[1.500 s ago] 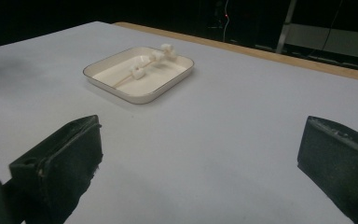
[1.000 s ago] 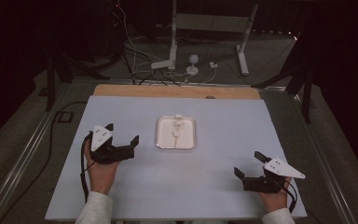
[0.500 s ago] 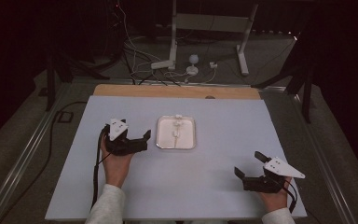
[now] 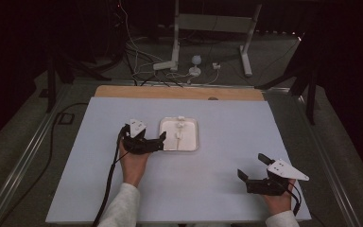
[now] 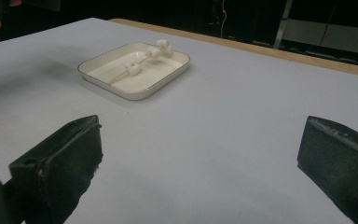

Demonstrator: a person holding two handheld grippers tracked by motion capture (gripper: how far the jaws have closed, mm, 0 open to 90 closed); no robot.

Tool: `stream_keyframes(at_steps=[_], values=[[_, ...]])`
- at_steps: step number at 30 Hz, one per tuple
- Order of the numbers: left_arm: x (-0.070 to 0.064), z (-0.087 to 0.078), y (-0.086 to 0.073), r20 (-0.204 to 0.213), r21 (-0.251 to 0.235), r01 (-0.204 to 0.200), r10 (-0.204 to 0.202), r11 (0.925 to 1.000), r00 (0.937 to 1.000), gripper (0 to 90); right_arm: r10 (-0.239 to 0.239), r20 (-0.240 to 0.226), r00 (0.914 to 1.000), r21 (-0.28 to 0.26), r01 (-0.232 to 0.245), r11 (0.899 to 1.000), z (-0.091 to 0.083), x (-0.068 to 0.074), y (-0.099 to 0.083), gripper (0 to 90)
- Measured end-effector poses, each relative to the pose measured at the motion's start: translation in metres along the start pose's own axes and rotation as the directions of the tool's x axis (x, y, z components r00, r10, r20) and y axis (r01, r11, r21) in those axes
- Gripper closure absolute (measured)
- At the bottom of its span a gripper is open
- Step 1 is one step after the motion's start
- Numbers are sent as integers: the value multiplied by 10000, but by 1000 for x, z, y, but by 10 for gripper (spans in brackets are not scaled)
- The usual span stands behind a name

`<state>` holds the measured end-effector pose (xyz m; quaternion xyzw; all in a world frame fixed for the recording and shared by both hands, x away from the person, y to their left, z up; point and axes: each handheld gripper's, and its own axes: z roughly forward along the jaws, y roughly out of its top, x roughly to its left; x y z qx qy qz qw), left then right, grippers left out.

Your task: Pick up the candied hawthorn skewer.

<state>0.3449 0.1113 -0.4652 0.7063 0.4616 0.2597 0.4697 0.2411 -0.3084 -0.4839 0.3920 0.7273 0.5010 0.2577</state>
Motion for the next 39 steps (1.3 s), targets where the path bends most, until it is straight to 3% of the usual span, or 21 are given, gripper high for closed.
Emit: stream_keyframes(at_steps=[22, 29, 34, 37, 39], values=[[-25, 45, -21, 262, 1010, 117, -144, 9948, 9996, 12, 18, -22, 10000, 33, -18, 10000, 0, 0, 0, 0], [-29, 56, -26, 402, 1596, 260, -329, 9868, 9987, 15, 7, -29, 10000, 48, -7, 10000, 1, -1, -1, 0], [-37, 65, -29, 398, 2063, 96, -182, 9784, 9990, 25, 9, -21, 10000, 70, -9, 10000, 1, -1, -1, 0], [-41, 70, -29, 374, 2282, 0, -87, 9736, 9993, 94, 22, -8, 10000, 77, -22, 10000, 1, -1, -1, 0], [-43, 73, -29, 350, 2412, -97, 13, 9704, 9994, 218, 31, -7, 10000, 73, -31, 10000, 1, -1, -1, 0]])
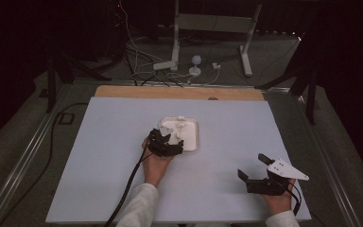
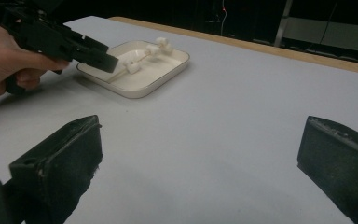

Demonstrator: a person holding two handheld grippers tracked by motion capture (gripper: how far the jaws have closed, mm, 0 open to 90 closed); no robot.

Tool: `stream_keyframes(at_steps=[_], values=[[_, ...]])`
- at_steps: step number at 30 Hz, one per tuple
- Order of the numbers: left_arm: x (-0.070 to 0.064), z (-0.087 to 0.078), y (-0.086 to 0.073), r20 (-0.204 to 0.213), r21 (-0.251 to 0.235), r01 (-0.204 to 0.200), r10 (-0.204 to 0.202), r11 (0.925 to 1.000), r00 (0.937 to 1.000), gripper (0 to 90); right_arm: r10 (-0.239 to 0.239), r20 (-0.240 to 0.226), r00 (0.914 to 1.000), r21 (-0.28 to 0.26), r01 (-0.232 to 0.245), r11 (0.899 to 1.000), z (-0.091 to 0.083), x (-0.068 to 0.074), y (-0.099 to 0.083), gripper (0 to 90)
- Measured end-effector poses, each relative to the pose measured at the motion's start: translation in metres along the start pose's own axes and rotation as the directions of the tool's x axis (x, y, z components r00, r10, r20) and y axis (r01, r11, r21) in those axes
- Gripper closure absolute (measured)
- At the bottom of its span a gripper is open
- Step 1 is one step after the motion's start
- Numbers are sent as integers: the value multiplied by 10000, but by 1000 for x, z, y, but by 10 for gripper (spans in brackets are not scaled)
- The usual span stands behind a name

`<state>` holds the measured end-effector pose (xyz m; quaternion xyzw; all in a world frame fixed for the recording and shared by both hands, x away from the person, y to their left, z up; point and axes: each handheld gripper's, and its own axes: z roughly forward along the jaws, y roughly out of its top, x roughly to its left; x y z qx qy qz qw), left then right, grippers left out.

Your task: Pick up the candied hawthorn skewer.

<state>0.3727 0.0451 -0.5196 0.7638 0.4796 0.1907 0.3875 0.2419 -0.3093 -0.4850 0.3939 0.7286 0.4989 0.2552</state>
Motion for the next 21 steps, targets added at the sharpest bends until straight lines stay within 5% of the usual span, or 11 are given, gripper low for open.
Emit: stream_keyframes(at_steps=[8, 9, 16, 21], values=[[-3, 5, -2, -441, 780, -591, 627, 9952, 9971, 521, 24, 2, 10000, -25, -24, 10000, -1, -1, 0, 0], [-2, 4, -1, -477, 793, -521, 560, 9955, 9973, 637, 26, 4, 10000, -17, -26, 10000, -1, -1, 0, 0], [11, 0, -1, -350, 927, 94, -61, 9956, 9994, 880, -11, -14, 10000, 14, 11, 10000, 0, 0, 0, 0], [18, -1, -1, 98, 997, 486, -498, 9938, 9987, 899, -20, -20, 10000, 17, 21, 10000, 0, 0, 0, 0]])
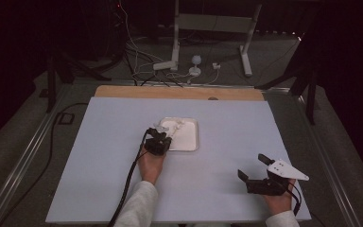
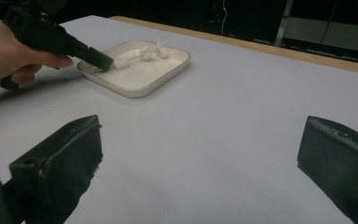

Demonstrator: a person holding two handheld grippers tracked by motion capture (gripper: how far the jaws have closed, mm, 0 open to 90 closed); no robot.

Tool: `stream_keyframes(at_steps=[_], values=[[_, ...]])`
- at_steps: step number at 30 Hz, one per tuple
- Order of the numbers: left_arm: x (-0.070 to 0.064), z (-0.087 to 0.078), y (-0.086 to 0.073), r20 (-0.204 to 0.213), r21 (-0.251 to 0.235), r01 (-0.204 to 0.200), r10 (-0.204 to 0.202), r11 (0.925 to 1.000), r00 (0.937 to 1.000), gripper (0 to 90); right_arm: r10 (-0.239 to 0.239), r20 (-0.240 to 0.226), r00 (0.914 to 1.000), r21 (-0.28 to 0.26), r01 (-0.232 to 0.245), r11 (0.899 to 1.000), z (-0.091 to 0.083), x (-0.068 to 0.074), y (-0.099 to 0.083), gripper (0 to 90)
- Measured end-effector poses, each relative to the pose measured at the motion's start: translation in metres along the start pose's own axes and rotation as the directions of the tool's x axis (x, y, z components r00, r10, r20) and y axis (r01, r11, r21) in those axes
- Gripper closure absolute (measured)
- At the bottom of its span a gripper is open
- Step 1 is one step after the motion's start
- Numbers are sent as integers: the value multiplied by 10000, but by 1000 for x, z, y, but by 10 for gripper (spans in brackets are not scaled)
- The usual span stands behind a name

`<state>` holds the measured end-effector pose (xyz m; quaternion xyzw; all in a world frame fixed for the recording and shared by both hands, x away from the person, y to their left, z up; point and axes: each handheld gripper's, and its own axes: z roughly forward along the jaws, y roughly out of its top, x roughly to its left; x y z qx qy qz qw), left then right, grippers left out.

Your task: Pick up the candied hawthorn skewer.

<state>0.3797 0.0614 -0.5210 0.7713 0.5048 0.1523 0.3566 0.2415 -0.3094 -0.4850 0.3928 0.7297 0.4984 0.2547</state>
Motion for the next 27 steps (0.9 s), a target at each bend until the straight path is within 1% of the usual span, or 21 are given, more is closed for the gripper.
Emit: stream_keyframes(at_steps=[1, 7, 10, 11, 12, 13, 14, 18, 20, 22, 27], values=[[1, -1, 0, 182, 18, 91, -91, 10000, 9998, 899, -8, 4, 10000, 3, 8, 10000, 0, 0, 0, 0], [3, -17, 0, 495, 12, 161, -161, 9999, 9986, 900, 20, 41, 10000, 16, -20, 10000, 0, -1, 0, 0], [5, -19, -2, 547, 337, 94, -112, 9994, 9984, 899, -19, 33, 10000, 23, 18, 10000, 0, 0, 0, 0], [6, -18, -3, 639, 437, 142, -170, 9989, 9978, 896, -21, 16, 10000, 43, 21, 10000, 0, 0, 0, 0], [7, -18, -4, 609, 588, 180, -216, 9981, 9979, 892, -25, 16, 10000, 57, 25, 10000, 1, 0, 0, 0], [9, -17, -4, 683, 742, 188, -239, 9971, 9974, 887, -26, 14, 10000, 61, 26, 10000, 1, 1, 0, 0], [9, -16, -5, 752, 759, 258, -316, 9968, 9967, 879, -29, 20, 10000, 61, 29, 10000, 1, 1, 0, 0], [10, -18, -5, 714, 622, 239, -283, 9978, 9970, 897, -6, 43, 10000, 61, 6, 10000, 0, 0, 0, 0], [12, -21, -5, 820, 458, 365, -402, 9983, 9958, 898, 2, 50, 10000, 44, -2, 10000, 0, 0, 0, 0], [13, -25, -5, 853, 343, 396, -424, 9986, 9955, 898, 0, 44, 10000, 51, 0, 10000, 0, 0, 0, 0], [16, -39, -6, 889, -90, 324, -314, 9994, 9955, 899, -7, 15, 10000, 55, 7, 10000, 1, 0, 0, 0]])
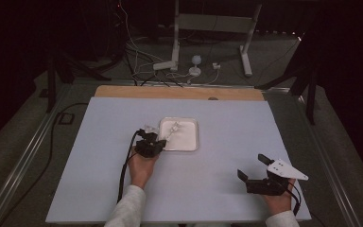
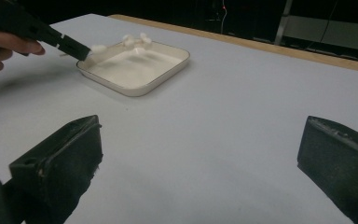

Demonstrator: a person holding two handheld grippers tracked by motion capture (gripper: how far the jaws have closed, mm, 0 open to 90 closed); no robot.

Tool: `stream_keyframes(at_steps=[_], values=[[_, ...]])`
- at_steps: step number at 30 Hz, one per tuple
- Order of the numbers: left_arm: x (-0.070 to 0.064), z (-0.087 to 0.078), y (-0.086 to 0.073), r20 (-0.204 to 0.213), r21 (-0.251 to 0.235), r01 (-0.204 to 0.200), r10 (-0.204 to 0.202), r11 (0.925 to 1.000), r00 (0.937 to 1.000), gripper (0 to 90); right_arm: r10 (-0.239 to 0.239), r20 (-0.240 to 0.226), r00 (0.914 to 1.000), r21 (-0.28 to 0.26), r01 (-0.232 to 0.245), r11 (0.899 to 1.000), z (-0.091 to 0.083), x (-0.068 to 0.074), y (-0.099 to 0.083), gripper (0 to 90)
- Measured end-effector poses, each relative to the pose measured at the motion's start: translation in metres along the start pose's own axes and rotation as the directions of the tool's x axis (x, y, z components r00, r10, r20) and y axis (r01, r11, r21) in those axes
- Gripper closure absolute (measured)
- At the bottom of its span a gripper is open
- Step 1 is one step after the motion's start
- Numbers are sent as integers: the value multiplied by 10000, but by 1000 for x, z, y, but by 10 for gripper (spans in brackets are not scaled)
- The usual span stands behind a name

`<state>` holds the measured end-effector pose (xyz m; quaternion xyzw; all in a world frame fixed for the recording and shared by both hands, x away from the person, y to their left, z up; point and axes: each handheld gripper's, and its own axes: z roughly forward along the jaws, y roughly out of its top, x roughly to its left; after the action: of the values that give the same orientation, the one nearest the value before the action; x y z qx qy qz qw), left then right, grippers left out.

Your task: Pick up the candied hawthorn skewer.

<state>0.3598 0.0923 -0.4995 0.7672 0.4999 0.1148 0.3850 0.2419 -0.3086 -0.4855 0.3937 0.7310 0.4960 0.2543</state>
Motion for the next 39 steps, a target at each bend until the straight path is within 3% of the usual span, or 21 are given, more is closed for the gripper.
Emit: stream_keyframes(at_steps=[10, 23, 32, 39], values=[[6, -28, -6, 299, -758, -90, 113, 9971, 9995, 899, 16, -40, 10000, 32, -16, 10000, 2, 1, 0, 0], [15, -56, -21, 605, -1416, -50, 138, 9899, 9981, 900, 506, -452, 9977, 17, -506, 9987, 7, 4, 5, 0], [15, -74, -29, 717, -1762, -358, 491, 9837, 9962, 900, 1083, -1067, 9884, -220, -1113, 9935, 16, 2, 26, 0], [15, -83, -32, 859, -1941, -478, 655, 9798, 9941, 900, 1374, -1319, 9817, 40, -1381, 9904, 31, 1, 42, 0]])
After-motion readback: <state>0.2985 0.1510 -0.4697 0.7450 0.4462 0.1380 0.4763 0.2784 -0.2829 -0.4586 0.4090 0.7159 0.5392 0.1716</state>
